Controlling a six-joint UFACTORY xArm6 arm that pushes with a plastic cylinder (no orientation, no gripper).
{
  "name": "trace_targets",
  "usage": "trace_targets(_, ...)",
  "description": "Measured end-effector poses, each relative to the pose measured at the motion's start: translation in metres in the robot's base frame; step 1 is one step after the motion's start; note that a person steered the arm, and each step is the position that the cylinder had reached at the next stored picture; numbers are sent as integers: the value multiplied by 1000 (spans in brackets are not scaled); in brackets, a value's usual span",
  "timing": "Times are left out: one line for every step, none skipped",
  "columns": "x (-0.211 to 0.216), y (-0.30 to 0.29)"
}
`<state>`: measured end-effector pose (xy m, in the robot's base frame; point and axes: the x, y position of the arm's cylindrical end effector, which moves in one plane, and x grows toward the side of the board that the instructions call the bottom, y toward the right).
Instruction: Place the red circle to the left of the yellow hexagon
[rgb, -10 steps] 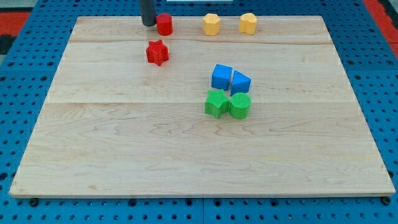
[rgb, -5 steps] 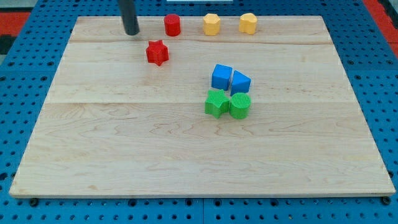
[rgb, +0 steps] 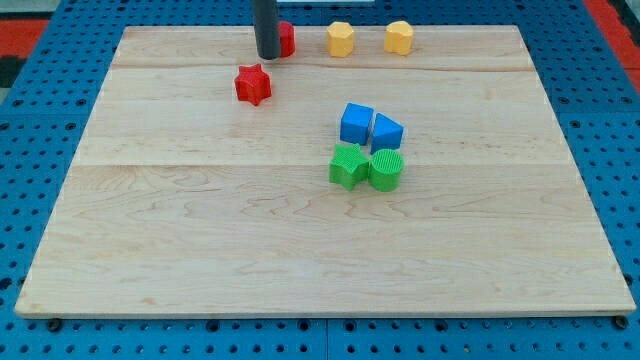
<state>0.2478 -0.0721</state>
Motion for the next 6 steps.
trace_targets(3, -9)
trace_targets(16, 17)
trace_targets(18, 77)
trace_targets(21, 105)
trace_targets(24, 160)
trace_targets(23, 218)
